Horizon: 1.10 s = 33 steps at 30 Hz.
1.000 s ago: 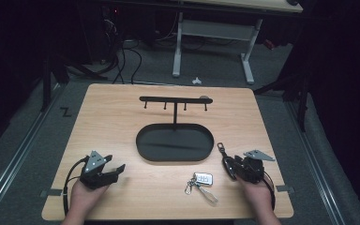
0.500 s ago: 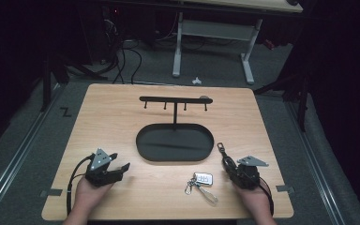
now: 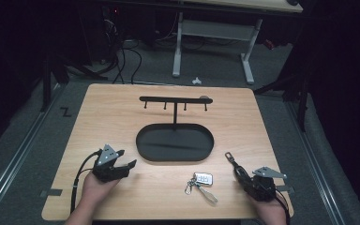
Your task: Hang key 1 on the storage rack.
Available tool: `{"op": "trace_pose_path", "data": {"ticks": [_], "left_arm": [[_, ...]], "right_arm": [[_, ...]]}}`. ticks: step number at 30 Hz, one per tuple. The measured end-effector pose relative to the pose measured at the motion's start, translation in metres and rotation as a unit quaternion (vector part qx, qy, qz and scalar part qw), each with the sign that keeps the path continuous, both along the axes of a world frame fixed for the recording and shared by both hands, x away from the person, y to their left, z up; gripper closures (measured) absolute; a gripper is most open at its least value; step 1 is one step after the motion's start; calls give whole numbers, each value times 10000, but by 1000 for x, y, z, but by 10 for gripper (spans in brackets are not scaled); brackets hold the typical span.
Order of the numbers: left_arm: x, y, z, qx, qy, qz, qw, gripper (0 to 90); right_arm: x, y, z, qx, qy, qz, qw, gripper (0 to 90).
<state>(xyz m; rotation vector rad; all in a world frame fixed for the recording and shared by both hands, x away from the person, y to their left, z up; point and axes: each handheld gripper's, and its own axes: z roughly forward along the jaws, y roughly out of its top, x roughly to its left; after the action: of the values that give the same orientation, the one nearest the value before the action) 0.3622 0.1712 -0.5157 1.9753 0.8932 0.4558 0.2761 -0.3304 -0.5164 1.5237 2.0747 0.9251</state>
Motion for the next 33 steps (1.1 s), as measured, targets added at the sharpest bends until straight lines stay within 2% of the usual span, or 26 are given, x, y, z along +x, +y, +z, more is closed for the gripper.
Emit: {"op": "trace_pose_path", "data": {"ticks": [2, 3, 4, 5, 7, 10, 13, 15, 17, 19, 24, 30, 31, 33], "left_arm": [[3, -2, 0, -71, 50, -20, 10000, 344], [3, -4, 1, -95, 39, -11, 9999, 345], [3, -4, 1, -95, 39, -11, 9999, 347], [3, -4, 1, -88, 13, -16, 10000, 351], [3, -5, 1, -101, 10, 11, 9999, 354], [3, -4, 1, -79, 44, 54, 9999, 354], [2, -2, 1, -112, 60, 84, 9999, 353], [2, 0, 2, -101, 39, 114, 9999, 353], [1, 2, 2, -71, 22, 151, 9999, 354], [0, 4, 3, -88, 6, 200, 9998, 357], [-2, 9, 1, -123, -80, 212, 9997, 368], [-4, 10, 0, -113, -108, 180, 9997, 356], [-4, 9, 0, -103, -120, 151, 9998, 354], [-5, 9, -1, -82, -140, 119, 9998, 351]], "right_arm": [[-1, -1, 0, 43, 9, -33, 10000, 787], [-3, -3, 2, 90, -89, -23, 9999, 732], [-3, -3, 2, 90, -89, -23, 9999, 732], [-5, -4, 5, 187, -166, -2, 9997, 655], [-4, -5, 5, 284, -209, 21, 9994, 594], [-1, -7, 5, 362, -231, 91, 9990, 564], [1, -7, 8, 399, -385, 44, 9985, 558], [2, -7, 11, 366, -542, 21, 9979, 533], [4, -6, 11, 303, -564, 40, 9979, 508], [7, -4, 9, 237, -525, 135, 9983, 471], [14, 4, 11, 266, -348, 249, 9987, 405], [31, 10, 15, 63, -33, 275, 9996, 338], [38, 13, 17, -98, 112, 289, 9995, 318], [43, 16, 20, -190, 212, 318, 9991, 296]]}}
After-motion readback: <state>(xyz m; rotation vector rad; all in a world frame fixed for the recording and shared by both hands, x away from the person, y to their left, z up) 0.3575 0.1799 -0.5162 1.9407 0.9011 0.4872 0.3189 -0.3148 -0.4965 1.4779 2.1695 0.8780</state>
